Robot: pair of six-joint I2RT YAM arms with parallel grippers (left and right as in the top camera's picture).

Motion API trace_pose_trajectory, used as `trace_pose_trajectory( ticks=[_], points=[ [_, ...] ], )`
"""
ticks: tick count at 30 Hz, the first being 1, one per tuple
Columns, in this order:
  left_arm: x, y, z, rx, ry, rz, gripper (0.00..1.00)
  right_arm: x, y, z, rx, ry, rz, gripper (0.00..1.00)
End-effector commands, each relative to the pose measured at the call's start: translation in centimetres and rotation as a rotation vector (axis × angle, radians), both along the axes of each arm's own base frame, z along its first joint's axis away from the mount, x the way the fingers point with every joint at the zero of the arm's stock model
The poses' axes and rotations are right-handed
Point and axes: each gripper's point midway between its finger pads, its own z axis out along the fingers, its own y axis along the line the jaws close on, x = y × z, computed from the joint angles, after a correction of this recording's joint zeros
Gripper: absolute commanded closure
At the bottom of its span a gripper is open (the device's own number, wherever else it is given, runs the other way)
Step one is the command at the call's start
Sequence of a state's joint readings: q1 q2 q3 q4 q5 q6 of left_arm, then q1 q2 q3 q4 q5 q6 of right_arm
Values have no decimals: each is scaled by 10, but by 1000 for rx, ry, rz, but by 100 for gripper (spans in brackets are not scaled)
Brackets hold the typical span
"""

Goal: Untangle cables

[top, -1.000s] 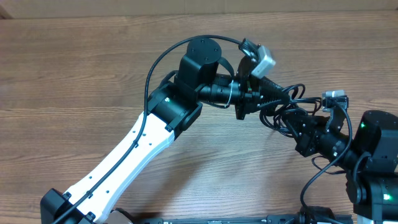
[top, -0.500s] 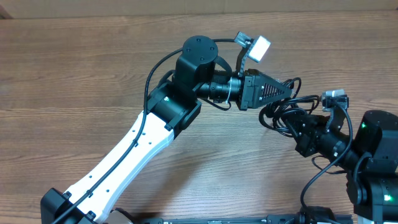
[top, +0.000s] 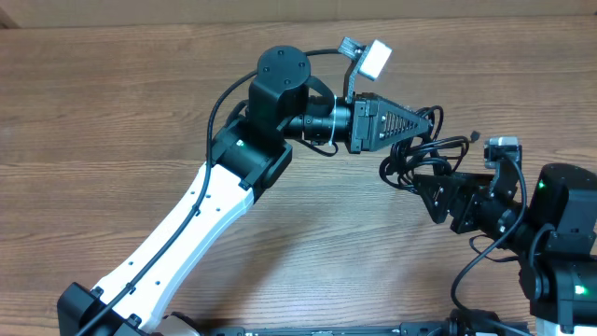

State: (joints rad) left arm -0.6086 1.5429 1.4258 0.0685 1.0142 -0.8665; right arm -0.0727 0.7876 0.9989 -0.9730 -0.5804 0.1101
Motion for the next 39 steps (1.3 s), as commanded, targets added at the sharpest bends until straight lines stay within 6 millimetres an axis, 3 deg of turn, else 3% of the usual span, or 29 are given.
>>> trace_pose_trajectory(
  ticks=[1, 8, 11, 13, 15, 21, 28, 39],
  points=[
    [-8, 10, 34, -57, -190, 8, 96, -4, 6, -5, 28, 19, 34, 8],
    [-6, 10, 32, -58, -379, 18, 96, -8, 14, 1, 70, 9, 82, 1],
    [10, 10, 19, 7, -420, 104, 96, -9, 19, 5, 90, -4, 107, 0],
    [30, 14, -5, 119, -421, 201, 96, -8, 19, 6, 91, -10, 109, 0],
    [28, 15, -11, 141, -441, 187, 96, -6, 19, 8, 99, -14, 103, 0],
    [4, 11, 0, 58, -518, 51, 96, 7, 18, 26, 196, -31, 28, 0],
    [-27, 8, 15, -43, -569, -99, 96, 12, 17, 35, 211, -61, 19, 0],
    [-62, -9, 23, -105, -605, -207, 96, 19, 10, 30, 182, -59, -26, 0]
  ],
)
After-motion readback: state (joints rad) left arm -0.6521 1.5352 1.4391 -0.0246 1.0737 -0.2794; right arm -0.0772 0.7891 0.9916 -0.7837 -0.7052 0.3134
